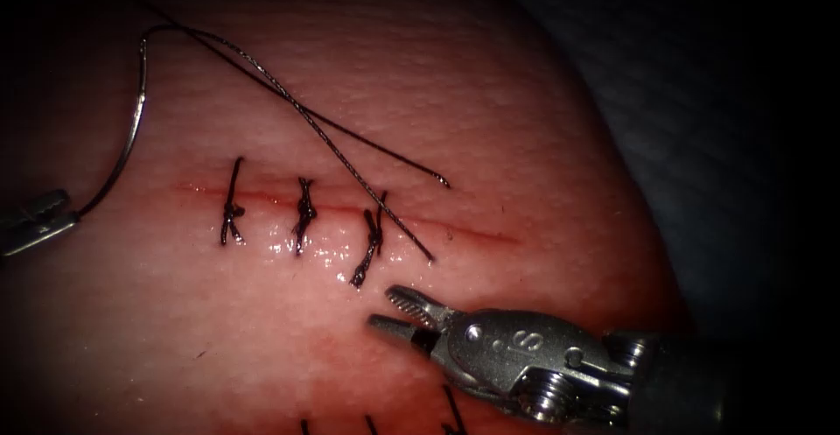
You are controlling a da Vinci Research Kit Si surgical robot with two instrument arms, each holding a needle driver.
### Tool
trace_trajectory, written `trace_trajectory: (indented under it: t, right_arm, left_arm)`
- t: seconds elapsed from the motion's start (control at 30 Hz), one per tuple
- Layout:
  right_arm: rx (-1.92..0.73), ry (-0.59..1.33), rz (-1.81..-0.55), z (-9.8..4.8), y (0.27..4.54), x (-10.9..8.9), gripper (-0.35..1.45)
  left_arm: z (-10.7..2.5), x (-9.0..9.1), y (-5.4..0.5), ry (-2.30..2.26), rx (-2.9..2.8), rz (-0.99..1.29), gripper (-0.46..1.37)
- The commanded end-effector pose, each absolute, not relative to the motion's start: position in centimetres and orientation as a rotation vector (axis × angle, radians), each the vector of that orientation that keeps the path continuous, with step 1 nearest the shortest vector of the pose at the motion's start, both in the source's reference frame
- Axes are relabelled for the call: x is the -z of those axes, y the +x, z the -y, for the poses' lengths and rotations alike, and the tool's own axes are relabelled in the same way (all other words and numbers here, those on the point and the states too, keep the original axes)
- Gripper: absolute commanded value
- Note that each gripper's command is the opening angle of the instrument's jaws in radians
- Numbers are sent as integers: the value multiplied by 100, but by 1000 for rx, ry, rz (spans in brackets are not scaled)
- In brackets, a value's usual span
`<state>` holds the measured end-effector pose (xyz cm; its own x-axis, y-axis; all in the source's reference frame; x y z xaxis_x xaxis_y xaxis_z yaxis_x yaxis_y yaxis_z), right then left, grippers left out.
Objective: Wound Closure
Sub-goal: Grasp the suture working length with the right gripper and pull it away from the wound.
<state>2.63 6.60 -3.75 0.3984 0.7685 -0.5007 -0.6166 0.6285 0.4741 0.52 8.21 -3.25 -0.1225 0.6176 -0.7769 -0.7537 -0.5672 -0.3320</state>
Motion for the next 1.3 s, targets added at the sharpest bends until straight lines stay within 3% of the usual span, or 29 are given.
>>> trace_trajectory:
  t: [0.03, 0.13, 0.23, 0.6, 1.0, 1.3]
  right_arm:
    - [-886, 226, -754, -659, 262, 375, 6]
    - [-883, 228, -756, -655, 261, 377, 43]
    - [-880, 232, -757, -654, 257, 381, 60]
    - [-881, 189, -762, -676, 232, 367, 66]
    - [-871, 141, -755, -699, 235, 326, 74]
    - [-856, 105, -762, -699, 237, 294, 65]
  left_arm:
    - [-821, 326, 52, -1177, -1837, -172, -35]
    - [-821, 327, 52, -1177, -1842, -175, -35]
    - [-821, 328, 52, -1177, -1841, -174, -35]
    - [-817, 350, 49, -1173, -1856, -176, -35]
    - [-810, 387, 42, -1195, -1879, -174, -35]
    - [-805, 404, 32, -1216, -1893, -174, -35]
